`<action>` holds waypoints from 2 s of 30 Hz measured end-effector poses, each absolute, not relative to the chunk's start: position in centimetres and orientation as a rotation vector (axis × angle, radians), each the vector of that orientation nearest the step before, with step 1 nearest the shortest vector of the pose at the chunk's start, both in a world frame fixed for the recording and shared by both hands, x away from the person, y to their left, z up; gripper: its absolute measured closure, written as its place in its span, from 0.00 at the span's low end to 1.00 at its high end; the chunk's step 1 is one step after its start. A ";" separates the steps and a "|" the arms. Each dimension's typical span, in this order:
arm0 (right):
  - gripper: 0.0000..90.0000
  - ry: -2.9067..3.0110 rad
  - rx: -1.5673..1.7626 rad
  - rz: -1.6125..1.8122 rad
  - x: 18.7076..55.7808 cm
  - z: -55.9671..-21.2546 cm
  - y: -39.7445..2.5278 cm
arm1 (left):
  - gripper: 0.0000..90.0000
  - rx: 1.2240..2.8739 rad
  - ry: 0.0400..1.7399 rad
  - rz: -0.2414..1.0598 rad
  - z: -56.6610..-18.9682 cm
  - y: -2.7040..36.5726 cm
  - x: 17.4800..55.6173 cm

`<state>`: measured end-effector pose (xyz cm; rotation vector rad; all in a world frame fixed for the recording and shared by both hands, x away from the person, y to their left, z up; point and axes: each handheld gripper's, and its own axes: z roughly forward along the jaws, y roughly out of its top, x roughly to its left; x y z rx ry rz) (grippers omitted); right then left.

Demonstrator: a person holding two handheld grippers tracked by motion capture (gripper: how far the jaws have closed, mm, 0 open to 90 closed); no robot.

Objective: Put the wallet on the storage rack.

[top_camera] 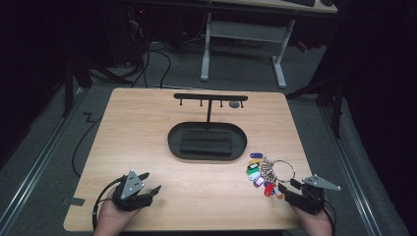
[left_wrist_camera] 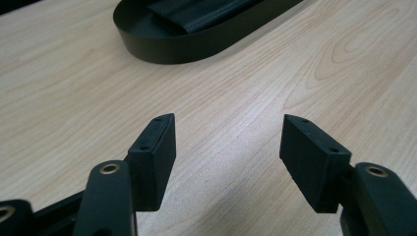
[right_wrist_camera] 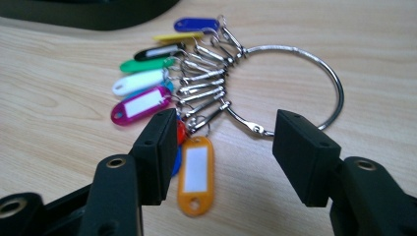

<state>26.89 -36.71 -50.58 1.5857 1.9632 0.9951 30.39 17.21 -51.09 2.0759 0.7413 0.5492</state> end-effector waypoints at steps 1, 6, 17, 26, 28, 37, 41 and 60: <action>0.49 1.973 1.600 0.981 27.1 -50.5 -36.8 | 0.44 2.073 0.739 0.546 -51.1 17.3 30.4; 0.47 2.079 1.629 0.880 28.3 -49.8 -36.7 | 0.44 2.071 0.746 0.479 -51.1 17.6 30.8; 0.52 2.187 1.622 0.632 31.9 -46.6 -36.7 | 0.43 2.062 0.718 0.415 -50.9 17.8 31.4; 0.53 2.292 1.687 0.381 35.0 -46.7 -36.9 | 0.43 2.067 0.700 0.407 -50.9 17.8 31.3; 0.53 2.307 1.698 0.342 35.7 -47.0 -37.0 | 0.43 2.074 0.693 0.415 -51.0 17.7 31.3; 0.72 2.547 1.474 0.195 35.9 -47.5 -34.3 | 0.43 2.089 0.679 0.427 -51.1 17.3 31.0; 0.77 2.596 1.388 0.133 36.2 -47.8 -33.8 | 0.43 2.092 0.680 0.428 -51.1 17.4 30.9; 0.88 2.884 1.182 -0.043 38.8 -48.6 -31.0 | 0.43 2.090 0.676 0.417 -51.2 17.7 30.8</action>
